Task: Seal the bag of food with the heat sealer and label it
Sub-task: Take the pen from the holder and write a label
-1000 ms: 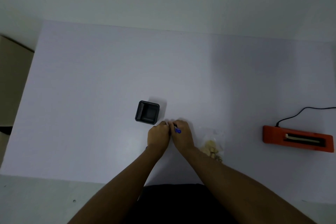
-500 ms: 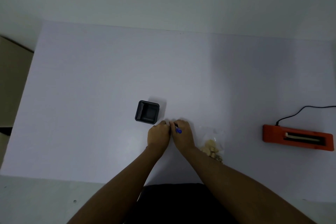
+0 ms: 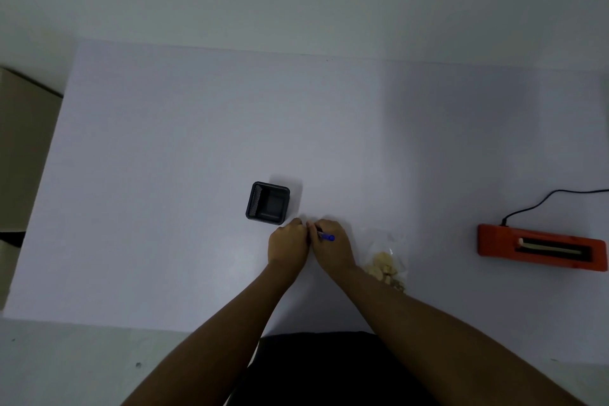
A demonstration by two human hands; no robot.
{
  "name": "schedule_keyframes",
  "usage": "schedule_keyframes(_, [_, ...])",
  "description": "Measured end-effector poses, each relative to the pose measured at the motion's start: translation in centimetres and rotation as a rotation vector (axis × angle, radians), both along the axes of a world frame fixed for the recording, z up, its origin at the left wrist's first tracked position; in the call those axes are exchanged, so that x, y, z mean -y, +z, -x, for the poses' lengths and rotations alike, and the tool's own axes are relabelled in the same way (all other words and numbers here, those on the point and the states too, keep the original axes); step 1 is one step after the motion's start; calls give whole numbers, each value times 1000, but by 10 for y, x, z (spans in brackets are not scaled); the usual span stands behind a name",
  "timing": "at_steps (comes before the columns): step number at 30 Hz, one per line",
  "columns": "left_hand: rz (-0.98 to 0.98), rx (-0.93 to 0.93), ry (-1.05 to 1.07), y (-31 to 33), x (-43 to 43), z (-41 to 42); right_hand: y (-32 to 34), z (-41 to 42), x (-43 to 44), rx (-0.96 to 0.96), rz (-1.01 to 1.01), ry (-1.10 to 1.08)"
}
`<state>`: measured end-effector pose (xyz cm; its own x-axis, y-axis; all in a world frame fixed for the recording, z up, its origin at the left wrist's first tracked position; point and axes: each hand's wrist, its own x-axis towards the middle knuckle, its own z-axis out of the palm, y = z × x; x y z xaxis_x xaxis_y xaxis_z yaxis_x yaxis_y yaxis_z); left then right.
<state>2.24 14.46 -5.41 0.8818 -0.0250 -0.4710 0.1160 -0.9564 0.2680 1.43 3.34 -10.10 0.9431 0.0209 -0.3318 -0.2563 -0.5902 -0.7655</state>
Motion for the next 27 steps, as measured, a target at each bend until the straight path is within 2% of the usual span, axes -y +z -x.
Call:
schedule_keyframes(22, [-24, 17, -57, 1, 0, 1, -2, -1, -2, -34, -50, -73])
schedule_keyframes(27, [-37, 25, -91, 0, 0, 0, -3, 1, 0, -54, -63, -144])
